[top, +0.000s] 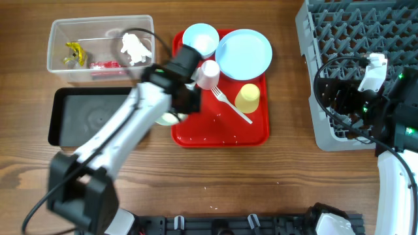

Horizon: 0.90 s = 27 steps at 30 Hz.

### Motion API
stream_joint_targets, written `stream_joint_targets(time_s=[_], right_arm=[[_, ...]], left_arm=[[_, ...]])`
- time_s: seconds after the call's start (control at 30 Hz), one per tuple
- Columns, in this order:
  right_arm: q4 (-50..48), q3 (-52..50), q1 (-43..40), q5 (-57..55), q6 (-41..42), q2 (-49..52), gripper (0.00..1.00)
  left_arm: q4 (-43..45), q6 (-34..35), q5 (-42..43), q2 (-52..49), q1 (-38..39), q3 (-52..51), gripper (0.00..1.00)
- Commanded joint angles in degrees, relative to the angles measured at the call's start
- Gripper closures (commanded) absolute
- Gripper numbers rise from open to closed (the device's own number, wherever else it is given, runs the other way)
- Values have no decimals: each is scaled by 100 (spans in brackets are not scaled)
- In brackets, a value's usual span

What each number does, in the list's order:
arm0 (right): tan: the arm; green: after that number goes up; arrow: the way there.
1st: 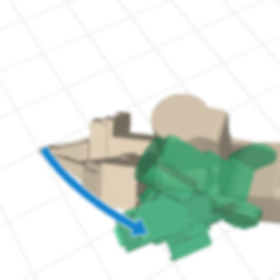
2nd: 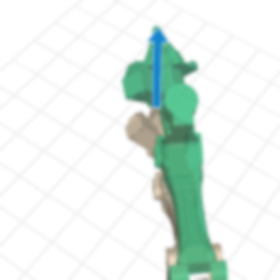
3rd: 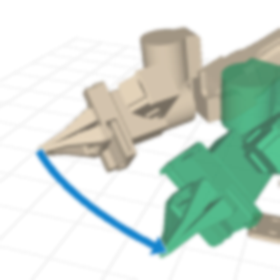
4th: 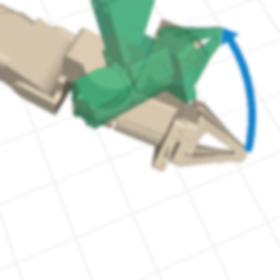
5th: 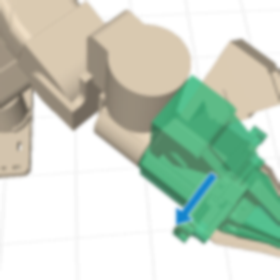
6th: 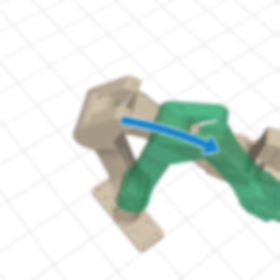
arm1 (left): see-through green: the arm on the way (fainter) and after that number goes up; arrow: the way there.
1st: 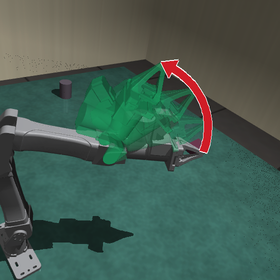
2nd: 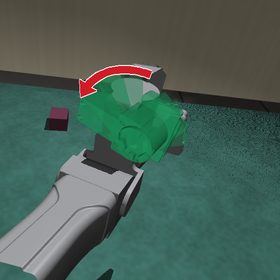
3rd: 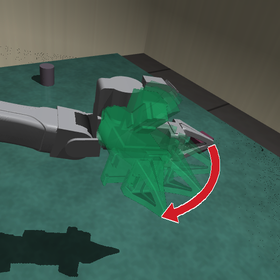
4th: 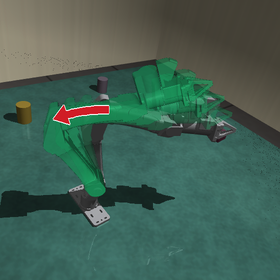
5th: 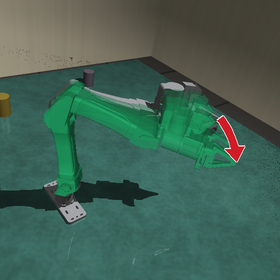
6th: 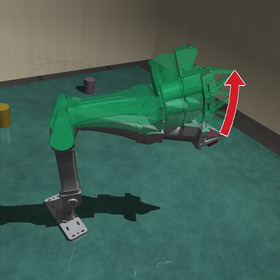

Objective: Sort waste into correct bins and load items into the dishwasher rack
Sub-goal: 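Move the bowl over the black tray and tip the rice out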

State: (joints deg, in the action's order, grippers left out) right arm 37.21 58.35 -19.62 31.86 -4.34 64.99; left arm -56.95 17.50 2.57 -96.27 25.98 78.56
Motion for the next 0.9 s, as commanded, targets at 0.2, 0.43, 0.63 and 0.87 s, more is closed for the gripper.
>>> stream_joint_targets(time_s=[0.2,0.43,0.63,0.87], right_arm=[[74,90,-13,7,46,17,0],[76,90,-13,7,46,15,0],[76,90,-13,7,48,17,0],[79,90,-13,7,46,17,0]], left_arm=[[-409,-697,1978,546,-2485,81,96],[-715,-1917,3866,540,-3919,-37,96],[-1029,-2806,5346,448,-4822,-197,96],[-1014,-2935,6164,192,-5053,-455,96]])
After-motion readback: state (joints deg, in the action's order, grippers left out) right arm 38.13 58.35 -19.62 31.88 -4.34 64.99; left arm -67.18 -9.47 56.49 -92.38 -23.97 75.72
